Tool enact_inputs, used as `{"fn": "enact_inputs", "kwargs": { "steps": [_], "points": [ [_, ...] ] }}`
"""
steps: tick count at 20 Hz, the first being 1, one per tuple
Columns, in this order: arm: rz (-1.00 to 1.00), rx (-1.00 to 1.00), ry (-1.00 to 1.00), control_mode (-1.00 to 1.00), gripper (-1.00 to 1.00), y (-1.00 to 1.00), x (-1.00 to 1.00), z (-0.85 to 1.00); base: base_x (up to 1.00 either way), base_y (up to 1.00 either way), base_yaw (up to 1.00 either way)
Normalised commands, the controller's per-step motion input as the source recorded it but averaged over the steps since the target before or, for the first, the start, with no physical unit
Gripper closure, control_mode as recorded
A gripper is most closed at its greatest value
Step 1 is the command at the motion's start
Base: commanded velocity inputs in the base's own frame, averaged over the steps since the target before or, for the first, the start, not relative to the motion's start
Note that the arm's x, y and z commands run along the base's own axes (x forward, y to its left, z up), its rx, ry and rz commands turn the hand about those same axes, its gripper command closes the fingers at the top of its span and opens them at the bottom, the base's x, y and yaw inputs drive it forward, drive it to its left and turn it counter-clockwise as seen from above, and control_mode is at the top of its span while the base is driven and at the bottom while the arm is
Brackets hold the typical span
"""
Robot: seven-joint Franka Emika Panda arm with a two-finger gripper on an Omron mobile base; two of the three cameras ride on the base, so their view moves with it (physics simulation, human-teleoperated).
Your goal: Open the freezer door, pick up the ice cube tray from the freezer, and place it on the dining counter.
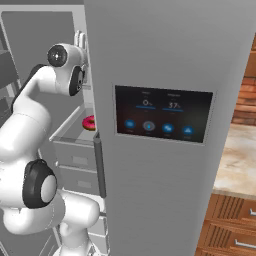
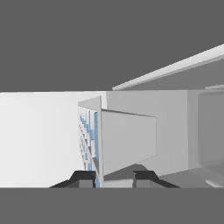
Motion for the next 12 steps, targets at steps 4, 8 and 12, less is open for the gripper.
{"fn": "enact_inputs", "kwargs": {
  "steps": [4,8,12],
  "points": [
    [0.00,0.00,-0.22,-1.00,1.00,0.00,0.00,0.00,0.00,0.00,0.00],
    [0.00,0.00,0.00,-1.00,1.00,0.01,0.00,0.10,0.00,0.00,0.00],
    [0.00,0.00,0.11,-1.00,1.00,0.00,-0.06,0.13,0.00,0.00,0.00]
  ]
}}
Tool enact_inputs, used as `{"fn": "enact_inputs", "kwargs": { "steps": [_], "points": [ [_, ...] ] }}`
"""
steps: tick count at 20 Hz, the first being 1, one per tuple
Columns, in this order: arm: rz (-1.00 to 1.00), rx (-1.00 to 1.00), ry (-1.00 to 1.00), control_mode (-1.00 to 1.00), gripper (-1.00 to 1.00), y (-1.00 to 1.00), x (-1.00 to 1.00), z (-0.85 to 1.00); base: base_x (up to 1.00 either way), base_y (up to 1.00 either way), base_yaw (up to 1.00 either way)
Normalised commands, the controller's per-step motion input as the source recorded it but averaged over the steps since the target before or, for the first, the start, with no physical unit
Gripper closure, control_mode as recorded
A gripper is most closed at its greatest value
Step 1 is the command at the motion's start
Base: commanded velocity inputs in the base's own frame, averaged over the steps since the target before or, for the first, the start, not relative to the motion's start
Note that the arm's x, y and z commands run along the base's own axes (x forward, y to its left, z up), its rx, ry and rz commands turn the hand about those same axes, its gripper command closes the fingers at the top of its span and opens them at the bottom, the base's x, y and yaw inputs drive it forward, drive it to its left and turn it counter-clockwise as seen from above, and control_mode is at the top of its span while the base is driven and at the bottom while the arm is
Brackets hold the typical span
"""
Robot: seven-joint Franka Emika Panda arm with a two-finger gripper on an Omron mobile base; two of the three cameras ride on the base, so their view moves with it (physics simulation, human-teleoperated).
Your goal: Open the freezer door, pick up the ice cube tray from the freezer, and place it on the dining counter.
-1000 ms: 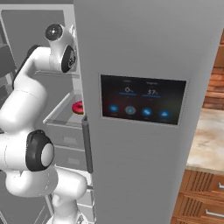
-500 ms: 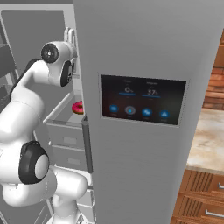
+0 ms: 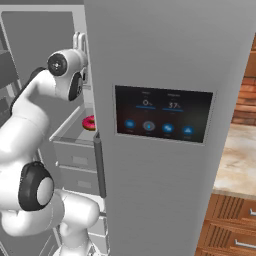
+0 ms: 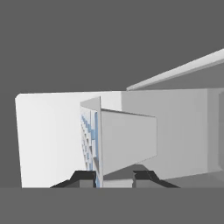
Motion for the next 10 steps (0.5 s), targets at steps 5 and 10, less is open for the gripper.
{"fn": "enact_inputs", "kwargs": {
  "steps": [5,10],
  "points": [
    [0.00,0.00,0.08,-1.00,1.00,0.00,-0.32,0.04,0.00,0.00,0.00],
    [0.00,0.00,0.00,-1.00,1.00,0.01,-0.58,0.00,0.00,0.00,0.00]
  ]
}}
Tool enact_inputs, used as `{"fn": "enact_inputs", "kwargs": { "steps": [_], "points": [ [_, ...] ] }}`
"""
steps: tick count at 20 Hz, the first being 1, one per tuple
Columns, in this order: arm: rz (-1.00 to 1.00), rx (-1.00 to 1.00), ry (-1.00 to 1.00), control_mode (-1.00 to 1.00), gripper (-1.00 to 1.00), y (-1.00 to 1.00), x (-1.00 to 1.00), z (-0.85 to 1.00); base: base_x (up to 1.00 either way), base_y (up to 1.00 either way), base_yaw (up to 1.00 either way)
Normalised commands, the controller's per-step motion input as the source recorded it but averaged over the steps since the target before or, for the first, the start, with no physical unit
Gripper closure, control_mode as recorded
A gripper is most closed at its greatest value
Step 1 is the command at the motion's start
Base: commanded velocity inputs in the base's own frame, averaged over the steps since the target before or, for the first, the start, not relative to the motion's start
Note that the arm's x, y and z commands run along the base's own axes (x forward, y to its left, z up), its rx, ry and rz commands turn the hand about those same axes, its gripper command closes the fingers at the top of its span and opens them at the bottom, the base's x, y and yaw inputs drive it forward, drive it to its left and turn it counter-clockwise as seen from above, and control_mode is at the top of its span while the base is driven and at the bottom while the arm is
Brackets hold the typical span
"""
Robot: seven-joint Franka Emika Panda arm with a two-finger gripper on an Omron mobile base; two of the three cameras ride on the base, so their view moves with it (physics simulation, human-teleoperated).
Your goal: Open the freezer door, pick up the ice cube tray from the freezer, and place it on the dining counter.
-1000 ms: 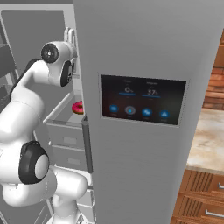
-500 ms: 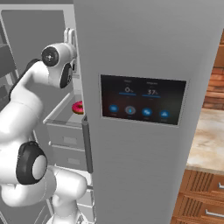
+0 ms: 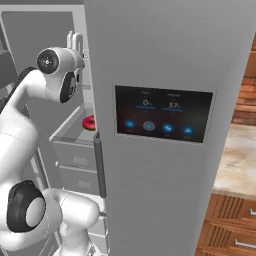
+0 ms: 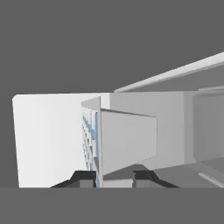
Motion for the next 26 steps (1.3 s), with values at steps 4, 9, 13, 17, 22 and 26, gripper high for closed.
{"fn": "enact_inputs", "kwargs": {
  "steps": [4,9,13,17,22,26],
  "points": [
    [0.00,0.00,0.00,-1.00,1.00,0.00,-0.81,0.00,0.00,0.00,0.00],
    [0.00,0.00,0.00,-1.00,1.00,0.00,-0.90,0.00,0.00,0.00,0.00],
    [0.00,0.00,0.00,-1.00,1.00,0.00,-0.87,0.14,0.00,0.00,0.00],
    [0.00,0.00,0.00,-1.00,1.00,0.00,-0.80,0.25,0.00,0.00,0.00],
    [0.00,0.00,0.08,-1.00,1.00,0.02,-0.65,0.11,0.00,0.00,0.00],
    [0.00,0.00,0.14,-1.00,1.00,0.01,-0.66,0.10,0.00,0.00,0.00]
  ]
}}
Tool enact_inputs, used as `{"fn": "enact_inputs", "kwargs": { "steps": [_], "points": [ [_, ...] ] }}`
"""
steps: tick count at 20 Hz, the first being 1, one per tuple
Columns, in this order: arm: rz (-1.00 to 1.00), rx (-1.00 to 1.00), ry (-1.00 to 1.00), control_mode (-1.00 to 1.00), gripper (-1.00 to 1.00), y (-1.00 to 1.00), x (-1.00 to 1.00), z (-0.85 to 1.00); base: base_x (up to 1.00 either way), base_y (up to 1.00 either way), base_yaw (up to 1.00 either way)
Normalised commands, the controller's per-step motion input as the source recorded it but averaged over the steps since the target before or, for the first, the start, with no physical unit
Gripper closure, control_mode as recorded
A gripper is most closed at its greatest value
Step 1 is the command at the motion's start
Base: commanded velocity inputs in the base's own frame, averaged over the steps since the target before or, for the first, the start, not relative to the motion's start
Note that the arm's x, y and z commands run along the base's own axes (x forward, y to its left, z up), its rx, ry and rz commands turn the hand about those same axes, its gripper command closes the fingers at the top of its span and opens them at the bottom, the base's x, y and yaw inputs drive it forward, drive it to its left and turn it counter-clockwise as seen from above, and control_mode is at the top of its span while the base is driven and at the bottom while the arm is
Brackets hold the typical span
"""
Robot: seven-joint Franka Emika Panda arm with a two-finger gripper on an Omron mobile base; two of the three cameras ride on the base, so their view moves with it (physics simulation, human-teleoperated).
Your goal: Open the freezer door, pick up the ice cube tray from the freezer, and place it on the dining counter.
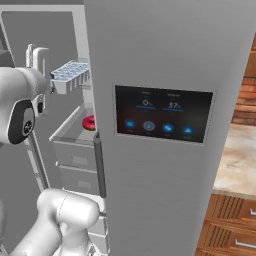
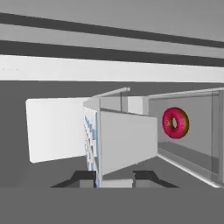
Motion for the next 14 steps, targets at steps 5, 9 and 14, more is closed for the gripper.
{"fn": "enact_inputs", "kwargs": {
  "steps": [5,9,14],
  "points": [
    [0.03,0.00,0.04,-1.00,1.00,0.04,-0.62,0.02,0.00,0.00,0.00],
    [0.04,0.00,0.00,-1.00,1.00,0.11,-0.66,0.00,0.00,0.00,0.00],
    [0.05,0.00,0.00,-1.00,1.00,0.00,-0.67,0.00,0.00,0.00,0.00]
  ]
}}
